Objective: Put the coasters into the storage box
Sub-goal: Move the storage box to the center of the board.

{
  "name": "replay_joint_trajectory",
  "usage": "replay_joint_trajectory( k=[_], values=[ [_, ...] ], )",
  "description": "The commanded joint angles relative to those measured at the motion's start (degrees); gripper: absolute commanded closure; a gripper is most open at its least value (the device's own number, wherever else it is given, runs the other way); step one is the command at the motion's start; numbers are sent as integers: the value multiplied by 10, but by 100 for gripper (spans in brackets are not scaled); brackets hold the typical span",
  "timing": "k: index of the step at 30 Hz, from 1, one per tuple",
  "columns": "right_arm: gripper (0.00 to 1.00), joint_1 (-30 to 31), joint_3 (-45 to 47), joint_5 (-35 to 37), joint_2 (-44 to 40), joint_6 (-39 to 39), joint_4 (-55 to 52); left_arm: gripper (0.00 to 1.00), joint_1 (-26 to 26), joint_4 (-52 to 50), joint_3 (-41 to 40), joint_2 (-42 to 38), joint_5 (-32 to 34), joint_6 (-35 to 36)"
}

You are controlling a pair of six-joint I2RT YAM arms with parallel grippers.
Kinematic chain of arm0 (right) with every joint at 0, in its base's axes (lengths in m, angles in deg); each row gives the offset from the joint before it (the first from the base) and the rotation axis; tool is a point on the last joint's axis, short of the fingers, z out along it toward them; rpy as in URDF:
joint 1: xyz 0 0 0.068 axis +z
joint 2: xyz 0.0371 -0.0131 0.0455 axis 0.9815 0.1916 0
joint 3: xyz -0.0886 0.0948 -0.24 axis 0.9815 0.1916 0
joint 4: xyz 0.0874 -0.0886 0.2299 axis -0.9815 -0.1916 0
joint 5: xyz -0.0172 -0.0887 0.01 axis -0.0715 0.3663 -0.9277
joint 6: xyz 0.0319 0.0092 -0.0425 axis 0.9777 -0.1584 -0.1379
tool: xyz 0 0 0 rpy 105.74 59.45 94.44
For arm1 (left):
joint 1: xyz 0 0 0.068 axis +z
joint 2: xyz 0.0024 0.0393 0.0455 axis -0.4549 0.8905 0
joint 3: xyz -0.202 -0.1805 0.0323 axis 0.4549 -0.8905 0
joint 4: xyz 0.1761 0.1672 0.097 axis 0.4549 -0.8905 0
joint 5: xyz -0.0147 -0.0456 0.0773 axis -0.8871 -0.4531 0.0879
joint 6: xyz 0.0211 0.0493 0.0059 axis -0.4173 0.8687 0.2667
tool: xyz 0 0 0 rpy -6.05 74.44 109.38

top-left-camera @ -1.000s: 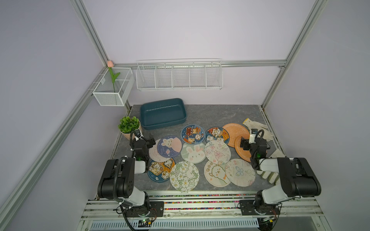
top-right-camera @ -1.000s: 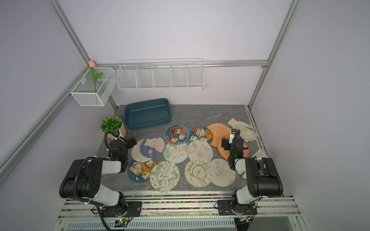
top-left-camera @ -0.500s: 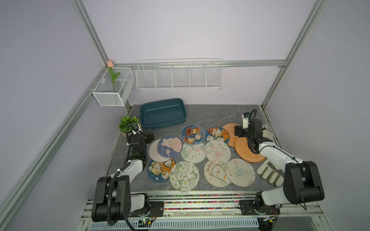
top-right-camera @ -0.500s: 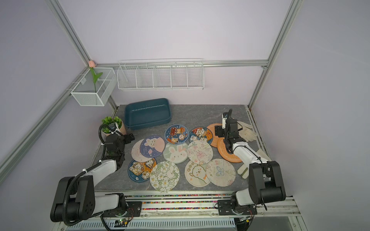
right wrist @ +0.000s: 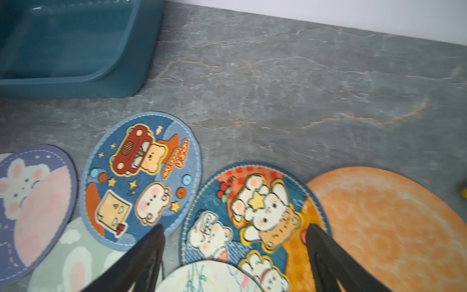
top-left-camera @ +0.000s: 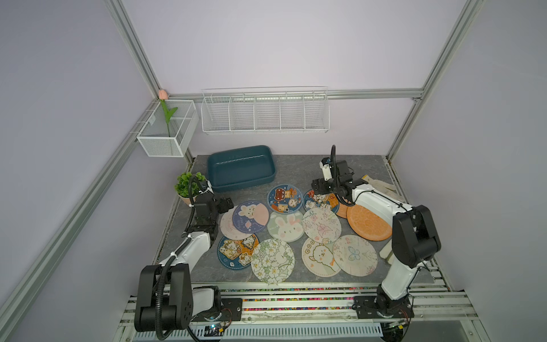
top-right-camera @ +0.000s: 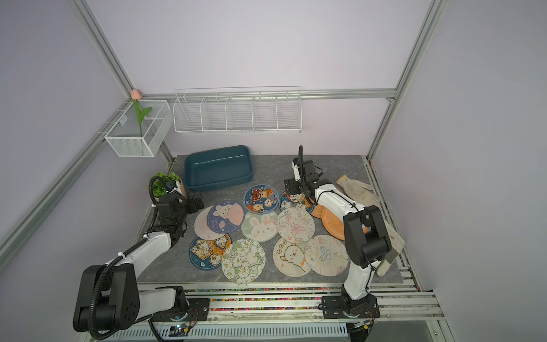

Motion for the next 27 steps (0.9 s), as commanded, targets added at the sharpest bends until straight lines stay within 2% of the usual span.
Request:
replay_joint_trajectory(
  k=[1, 11, 27],
  values=[
    [10, 21, -48, -31, 42, 52, -10, 1, -6, -22, 16, -13, -22, -27],
    [9, 50, -176, -32, 182, 169, 43, 1, -32, -29, 11, -16, -23, -48],
    [10, 98, -432, -46, 366, 209, 26, 1, -42, -39, 4, -24, -19, -56]
  ],
)
